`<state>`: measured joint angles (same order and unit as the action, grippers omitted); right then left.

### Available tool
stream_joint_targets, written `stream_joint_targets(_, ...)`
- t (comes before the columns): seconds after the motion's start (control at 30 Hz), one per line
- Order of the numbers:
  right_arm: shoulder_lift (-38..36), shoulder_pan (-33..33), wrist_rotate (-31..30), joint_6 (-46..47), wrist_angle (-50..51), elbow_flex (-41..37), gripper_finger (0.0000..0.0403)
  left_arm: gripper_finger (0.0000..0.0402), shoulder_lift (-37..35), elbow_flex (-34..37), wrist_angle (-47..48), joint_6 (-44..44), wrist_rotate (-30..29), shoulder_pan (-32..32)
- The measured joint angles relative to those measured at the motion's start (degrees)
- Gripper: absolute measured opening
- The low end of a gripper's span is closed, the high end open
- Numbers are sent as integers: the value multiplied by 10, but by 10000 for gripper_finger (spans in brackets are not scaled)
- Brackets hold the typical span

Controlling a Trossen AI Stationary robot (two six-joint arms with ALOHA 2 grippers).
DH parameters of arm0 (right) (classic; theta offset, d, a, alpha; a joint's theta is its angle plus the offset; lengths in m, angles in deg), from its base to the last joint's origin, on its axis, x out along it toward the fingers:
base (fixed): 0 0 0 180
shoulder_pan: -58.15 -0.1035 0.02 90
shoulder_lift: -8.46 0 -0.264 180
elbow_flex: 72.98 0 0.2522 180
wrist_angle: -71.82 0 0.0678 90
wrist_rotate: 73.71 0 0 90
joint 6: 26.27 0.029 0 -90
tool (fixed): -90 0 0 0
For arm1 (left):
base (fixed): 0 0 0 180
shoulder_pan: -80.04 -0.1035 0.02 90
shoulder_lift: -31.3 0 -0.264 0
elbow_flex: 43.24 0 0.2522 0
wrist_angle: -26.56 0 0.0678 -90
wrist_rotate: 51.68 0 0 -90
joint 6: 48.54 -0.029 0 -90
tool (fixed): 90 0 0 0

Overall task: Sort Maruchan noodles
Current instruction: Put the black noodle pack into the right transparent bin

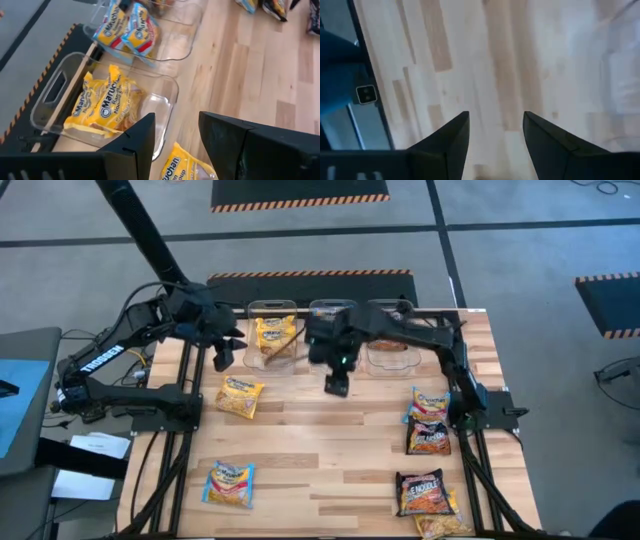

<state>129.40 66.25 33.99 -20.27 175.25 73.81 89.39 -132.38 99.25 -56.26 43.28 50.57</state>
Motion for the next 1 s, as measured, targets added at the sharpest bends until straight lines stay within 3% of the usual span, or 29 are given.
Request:
stream_joint_targets(0.5,0,-181,5,160,3,-121,207,141,0,0,8,-26,1,37)
stream_joint_targets(1.0,-1,-371,127,315,-1,-220,207,141,0,0,8,-41,2,39)
